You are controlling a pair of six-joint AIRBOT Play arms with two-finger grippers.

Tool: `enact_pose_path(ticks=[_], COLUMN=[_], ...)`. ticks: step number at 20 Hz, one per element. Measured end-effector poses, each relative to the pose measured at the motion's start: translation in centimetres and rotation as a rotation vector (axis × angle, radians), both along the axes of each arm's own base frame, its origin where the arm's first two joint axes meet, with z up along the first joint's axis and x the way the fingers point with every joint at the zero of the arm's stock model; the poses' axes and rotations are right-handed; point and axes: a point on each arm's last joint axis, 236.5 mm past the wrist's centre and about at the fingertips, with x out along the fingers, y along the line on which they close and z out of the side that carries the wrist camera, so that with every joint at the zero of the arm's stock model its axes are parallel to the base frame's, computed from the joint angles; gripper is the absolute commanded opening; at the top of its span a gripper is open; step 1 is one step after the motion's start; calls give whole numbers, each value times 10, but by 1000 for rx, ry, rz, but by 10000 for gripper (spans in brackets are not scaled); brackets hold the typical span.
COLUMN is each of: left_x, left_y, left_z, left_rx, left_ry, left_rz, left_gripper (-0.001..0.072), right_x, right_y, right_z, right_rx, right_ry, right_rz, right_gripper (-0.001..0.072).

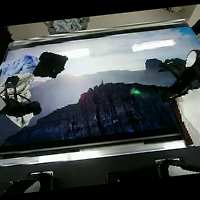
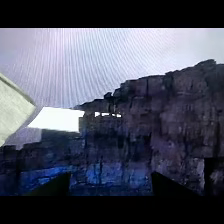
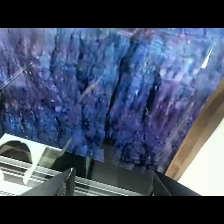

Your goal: Fold the shirts.

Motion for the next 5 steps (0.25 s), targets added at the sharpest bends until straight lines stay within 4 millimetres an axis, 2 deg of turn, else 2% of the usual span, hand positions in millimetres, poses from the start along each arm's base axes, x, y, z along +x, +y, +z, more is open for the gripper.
enact_pose_path(ticks=[5], left_x=[0], left_y=[0], left_z=[0], left_rx=[1], left_ry=[-5], left_rz=[0], left_gripper=[601], right_x=[-1], right_y=[0], right_z=[-1], right_rx=[-2], right_ry=[6], right_rz=[0], right_gripper=[567])
